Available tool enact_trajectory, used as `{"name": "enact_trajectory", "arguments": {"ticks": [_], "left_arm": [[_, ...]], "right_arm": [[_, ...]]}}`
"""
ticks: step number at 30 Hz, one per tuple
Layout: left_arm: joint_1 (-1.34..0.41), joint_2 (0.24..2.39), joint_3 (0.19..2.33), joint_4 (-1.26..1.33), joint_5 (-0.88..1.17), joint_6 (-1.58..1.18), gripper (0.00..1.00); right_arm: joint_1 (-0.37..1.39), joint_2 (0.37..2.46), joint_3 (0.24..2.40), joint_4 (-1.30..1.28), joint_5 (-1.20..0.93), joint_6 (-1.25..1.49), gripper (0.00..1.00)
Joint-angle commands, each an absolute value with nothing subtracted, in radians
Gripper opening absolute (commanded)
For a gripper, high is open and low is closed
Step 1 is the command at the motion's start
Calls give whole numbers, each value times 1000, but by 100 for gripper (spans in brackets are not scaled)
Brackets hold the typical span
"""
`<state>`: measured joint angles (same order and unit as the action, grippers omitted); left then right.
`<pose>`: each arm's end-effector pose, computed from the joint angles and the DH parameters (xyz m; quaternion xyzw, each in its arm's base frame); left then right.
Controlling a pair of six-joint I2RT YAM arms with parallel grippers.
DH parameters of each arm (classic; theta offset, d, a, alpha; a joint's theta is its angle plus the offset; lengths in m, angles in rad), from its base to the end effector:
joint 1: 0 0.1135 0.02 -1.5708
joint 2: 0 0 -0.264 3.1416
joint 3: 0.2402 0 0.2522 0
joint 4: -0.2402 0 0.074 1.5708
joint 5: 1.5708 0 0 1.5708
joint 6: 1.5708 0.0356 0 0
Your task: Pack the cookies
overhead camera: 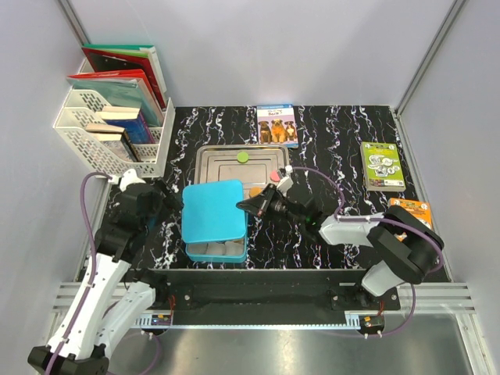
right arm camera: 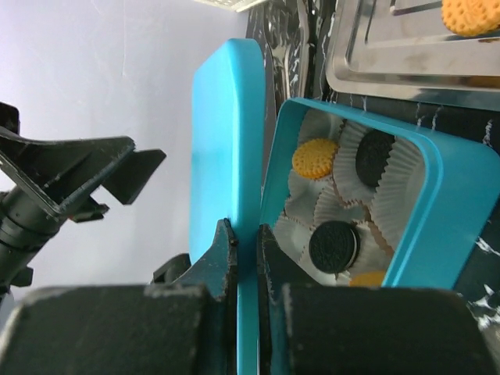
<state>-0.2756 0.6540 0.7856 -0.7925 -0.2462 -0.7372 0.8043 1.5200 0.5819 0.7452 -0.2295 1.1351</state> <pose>0.1285 -0.0273 0.2991 -0.2565 0.8555 -0.1151 0.4349 0.2067 0.2264 0.1943 0.0545 0.7684 0.5708 0.2843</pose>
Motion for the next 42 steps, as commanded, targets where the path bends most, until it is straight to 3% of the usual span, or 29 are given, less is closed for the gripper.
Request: {"name": "enact_trajectory", "arguments": {"ticks": [1, 9, 20, 42], "left_arm": [[-296, 658, 761, -772, -285, -733, 84], [-302, 652, 713, -753, -262, -732, 79], [-301, 693, 696, -715, -227, -729, 77], [-302, 747, 675, -681, -167, -716, 73]], "right_arm": [[866, 1572, 577, 956, -94, 1169, 0], [934, 1671, 557, 1028, -5, 1180, 0], [940, 1533, 453, 976, 95, 1155, 0], [960, 1667, 443, 1028, 64, 1203, 0]]}}
